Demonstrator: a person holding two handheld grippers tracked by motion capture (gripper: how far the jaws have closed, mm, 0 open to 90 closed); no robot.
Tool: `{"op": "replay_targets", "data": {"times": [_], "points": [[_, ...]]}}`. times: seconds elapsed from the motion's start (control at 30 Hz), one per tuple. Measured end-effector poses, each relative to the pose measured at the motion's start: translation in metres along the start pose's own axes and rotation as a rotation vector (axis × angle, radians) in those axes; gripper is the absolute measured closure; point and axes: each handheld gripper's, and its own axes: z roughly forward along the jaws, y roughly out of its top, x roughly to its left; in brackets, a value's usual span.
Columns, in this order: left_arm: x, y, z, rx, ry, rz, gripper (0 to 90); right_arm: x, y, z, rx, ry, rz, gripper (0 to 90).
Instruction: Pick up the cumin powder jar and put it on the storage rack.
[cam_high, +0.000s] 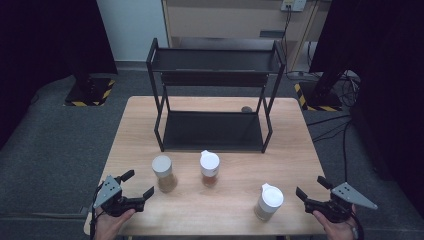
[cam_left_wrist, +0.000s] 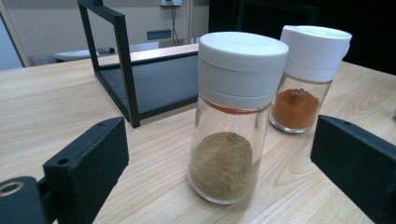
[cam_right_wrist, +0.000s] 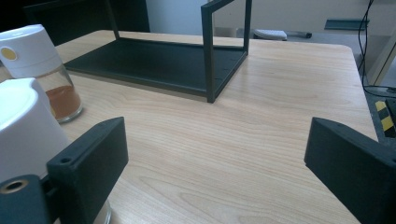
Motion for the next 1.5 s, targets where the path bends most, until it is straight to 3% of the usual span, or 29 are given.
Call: {"op": "replay_targets", "data": {"times": [0.53, 0.87, 0.97, 1.5], "points": [[-0.005, 0.028, -0.002, 0.005, -0.018, 0.023, 2.9, -0.001, 0.000, 0.001, 0.007, 0.001, 0.005, 6.6], [-0.002, 0.046, 0.000, 0.037, -0.039, 0.041, 2.9, -0.002, 0.000, 0.001, 0.007, 0.000, 0.015, 6.9], [0.001, 0.050, 0.002, 0.046, -0.054, 0.031, 2.8, -0.002, 0.000, 0.002, 0.008, -0.001, 0.015, 6.9], [0.003, 0.064, 0.020, 0.106, -0.069, 0.062, 3.3, -0.001, 0.000, 0.002, 0.011, -0.005, 0.014, 7.1]]}}
